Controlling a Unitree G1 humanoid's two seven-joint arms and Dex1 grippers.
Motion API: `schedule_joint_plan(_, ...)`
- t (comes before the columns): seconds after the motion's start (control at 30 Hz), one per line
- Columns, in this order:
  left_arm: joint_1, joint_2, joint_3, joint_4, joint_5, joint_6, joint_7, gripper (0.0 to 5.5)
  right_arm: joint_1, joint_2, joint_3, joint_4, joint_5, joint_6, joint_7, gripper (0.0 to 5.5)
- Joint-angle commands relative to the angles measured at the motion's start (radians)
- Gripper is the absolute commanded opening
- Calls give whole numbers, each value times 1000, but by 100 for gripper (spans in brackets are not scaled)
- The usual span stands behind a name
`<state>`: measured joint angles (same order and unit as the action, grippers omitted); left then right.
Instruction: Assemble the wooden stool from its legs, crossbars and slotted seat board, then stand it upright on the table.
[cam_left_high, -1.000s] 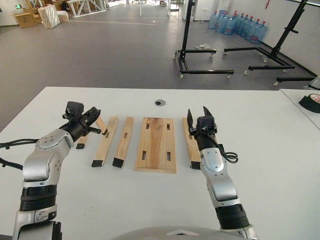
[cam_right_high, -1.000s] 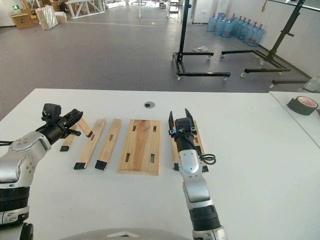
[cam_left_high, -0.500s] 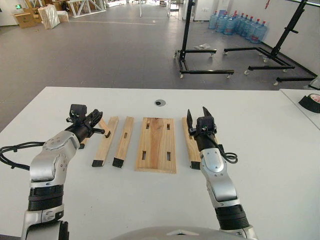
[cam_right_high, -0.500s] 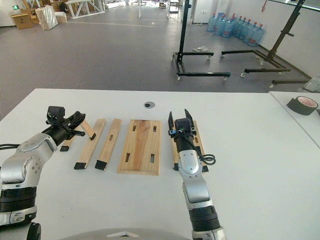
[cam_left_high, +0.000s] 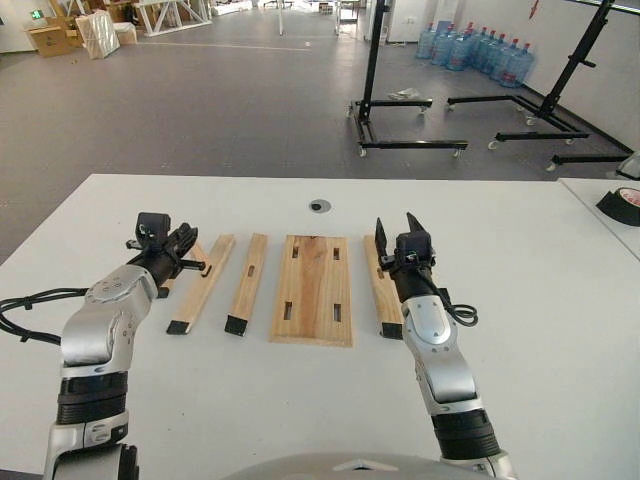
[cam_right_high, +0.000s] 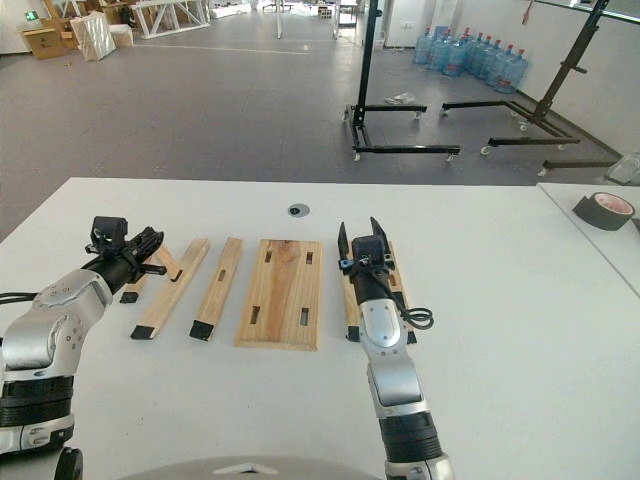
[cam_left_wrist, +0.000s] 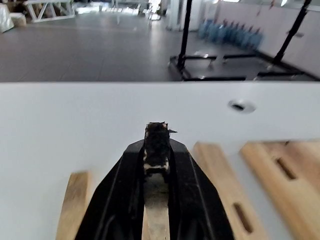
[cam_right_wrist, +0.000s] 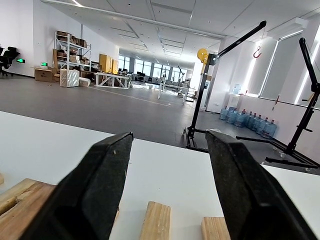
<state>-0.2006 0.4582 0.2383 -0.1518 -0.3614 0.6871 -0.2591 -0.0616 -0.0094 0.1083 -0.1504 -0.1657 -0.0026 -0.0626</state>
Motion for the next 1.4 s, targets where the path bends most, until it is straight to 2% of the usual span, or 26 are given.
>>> schedule_joint_plan(0.03,24,1,-17,14,31,45,20,39,8,-1,-3,-15,0,18,4,268)
schedule_joint_plan(0.33,55,-7,-76,8,56,76,22,39,-3,-5,-4,-19,-5,31,8,268)
schedule_joint_plan(0.63,79,-34,-66,22,69,31,33,39,-1,-9,-1,-24,-5,30,11,268)
schedule_joint_plan(0.67,68,-45,-54,19,57,34,39,76,0,-10,0,-25,-6,30,10,268)
schedule_joint_plan(0.87,-16,-91,-12,-35,43,9,77,175,12,-12,13,-27,-11,14,13,268)
schedule_joint_plan(1.4,-133,-41,45,-14,15,0,46,175,17,-28,-2,31,-7,-44,19,268)
